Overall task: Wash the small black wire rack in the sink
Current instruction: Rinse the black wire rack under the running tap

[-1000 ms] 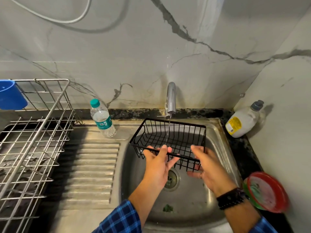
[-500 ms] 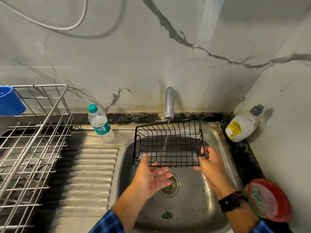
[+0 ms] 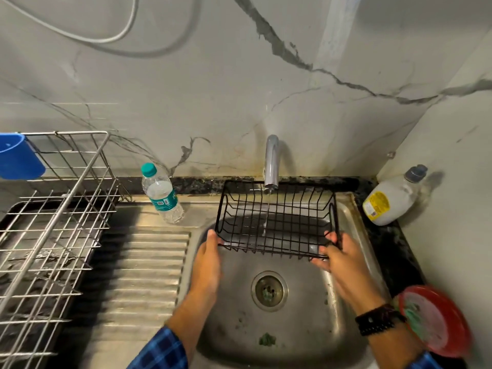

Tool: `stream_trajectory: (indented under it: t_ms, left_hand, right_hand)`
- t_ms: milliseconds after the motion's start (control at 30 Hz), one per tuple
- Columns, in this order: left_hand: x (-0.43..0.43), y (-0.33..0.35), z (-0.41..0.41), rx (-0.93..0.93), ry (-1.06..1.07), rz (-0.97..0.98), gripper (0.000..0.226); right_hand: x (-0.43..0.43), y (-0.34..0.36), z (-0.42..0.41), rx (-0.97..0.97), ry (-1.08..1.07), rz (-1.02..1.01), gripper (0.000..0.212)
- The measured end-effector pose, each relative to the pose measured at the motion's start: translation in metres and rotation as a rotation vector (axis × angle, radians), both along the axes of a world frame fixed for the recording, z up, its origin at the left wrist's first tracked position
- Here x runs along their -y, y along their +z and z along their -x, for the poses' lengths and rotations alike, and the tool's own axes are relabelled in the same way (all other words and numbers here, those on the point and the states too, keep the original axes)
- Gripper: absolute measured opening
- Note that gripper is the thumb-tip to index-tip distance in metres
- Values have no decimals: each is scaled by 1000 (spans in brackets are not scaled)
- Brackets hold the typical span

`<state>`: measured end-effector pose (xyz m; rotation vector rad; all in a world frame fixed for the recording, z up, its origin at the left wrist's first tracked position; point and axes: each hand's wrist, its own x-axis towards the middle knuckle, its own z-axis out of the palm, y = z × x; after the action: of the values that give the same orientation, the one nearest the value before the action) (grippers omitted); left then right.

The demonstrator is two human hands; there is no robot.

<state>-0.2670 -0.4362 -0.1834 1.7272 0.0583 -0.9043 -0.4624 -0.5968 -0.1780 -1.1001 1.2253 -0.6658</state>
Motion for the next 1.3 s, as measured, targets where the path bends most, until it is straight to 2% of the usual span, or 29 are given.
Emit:
stream_trajectory:
  t_ms: [100, 200, 333, 467, 567, 767, 833, 967, 1067, 1167, 1300]
  left_hand:
    - [11, 13, -19, 62, -129, 119, 44]
    - [36, 24, -19, 82, -272, 55, 44]
    - [61, 16, 0, 22, -257, 2, 50]
    - [75, 2, 16, -28, -271, 85, 56]
    - [84, 1, 25, -22, -227, 115, 62]
    - [80, -7, 36, 73, -190, 154, 60]
    - [76, -12, 36, 56, -130, 192, 59]
    - [78, -12, 28, 93, 1, 310, 55]
    - [79, -4, 15, 100, 59, 426, 60]
    - [73, -1, 1, 134, 74, 481, 64]
    - [65, -3, -13, 221, 87, 481, 54]
  right_hand:
    - [19, 7, 9, 68, 23, 26, 45]
    - [31, 10, 17, 113, 32, 45, 39]
    - [40, 8, 31, 59, -48, 135, 30]
    - [41, 16, 49, -84, -96, 248, 34]
    - [36, 24, 56, -159, -144, 304, 38]
    - [19, 45, 61, -283, -127, 463, 25]
    - [22, 42, 59, -278, -58, 432, 20]
    - [33, 33, 40, -258, 52, 393, 24]
    - [41, 30, 19, -256, 22, 461, 13]
    - [47, 19, -1, -167, -31, 362, 22]
    - [44, 4, -17, -80, -80, 285, 21]
